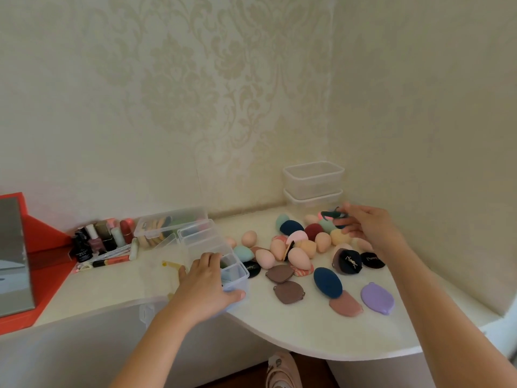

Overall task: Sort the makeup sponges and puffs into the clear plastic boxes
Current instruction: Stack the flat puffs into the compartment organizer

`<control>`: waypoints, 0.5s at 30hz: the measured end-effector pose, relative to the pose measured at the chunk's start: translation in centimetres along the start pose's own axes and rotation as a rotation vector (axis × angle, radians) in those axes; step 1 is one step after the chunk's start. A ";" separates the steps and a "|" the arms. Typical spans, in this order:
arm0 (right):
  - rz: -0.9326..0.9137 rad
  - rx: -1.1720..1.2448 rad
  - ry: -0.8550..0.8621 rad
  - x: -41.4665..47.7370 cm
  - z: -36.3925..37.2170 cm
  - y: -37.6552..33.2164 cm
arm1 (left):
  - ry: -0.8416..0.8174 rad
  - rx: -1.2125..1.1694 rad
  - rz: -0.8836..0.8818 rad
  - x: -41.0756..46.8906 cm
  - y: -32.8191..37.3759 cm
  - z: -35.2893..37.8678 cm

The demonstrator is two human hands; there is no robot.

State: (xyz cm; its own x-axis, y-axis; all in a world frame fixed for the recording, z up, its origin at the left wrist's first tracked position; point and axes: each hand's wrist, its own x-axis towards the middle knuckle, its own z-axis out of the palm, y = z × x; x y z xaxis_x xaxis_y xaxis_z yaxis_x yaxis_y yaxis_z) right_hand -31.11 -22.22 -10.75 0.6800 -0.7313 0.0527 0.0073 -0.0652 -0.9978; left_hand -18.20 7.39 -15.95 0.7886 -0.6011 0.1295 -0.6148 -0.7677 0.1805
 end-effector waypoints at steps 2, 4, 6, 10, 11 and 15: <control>-0.041 -0.033 -0.041 -0.1 1.8 -0.5 | 0.002 0.001 0.001 0.0 -0.1 0.0; -0.085 -0.112 -0.102 -0.5 3.9 -1.1 | 0.004 -0.009 0.004 0.0 -0.1 0.1; -0.157 -0.190 -0.177 -0.9 6.4 -1.5 | 0.009 -0.007 0.012 0.0 -0.1 0.0; -0.341 -0.351 -0.327 -1.9 11.9 -1.9 | 0.022 0.001 0.021 0.0 -0.1 0.1; -0.400 -0.391 -0.374 -2.0 13.3 -1.8 | 0.025 0.001 0.018 0.0 -0.1 0.1; -0.532 -0.521 -0.538 -2.5 18.2 -1.3 | 0.039 0.023 0.016 0.1 -0.1 0.3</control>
State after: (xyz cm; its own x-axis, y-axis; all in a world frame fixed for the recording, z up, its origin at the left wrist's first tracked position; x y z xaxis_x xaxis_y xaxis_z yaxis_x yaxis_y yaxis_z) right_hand -19.46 -7.92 -10.25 0.9322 -0.1110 0.3446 0.1745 -0.6961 -0.6964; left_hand -18.07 7.38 -16.25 0.7781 -0.6046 0.1703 -0.6271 -0.7631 0.1561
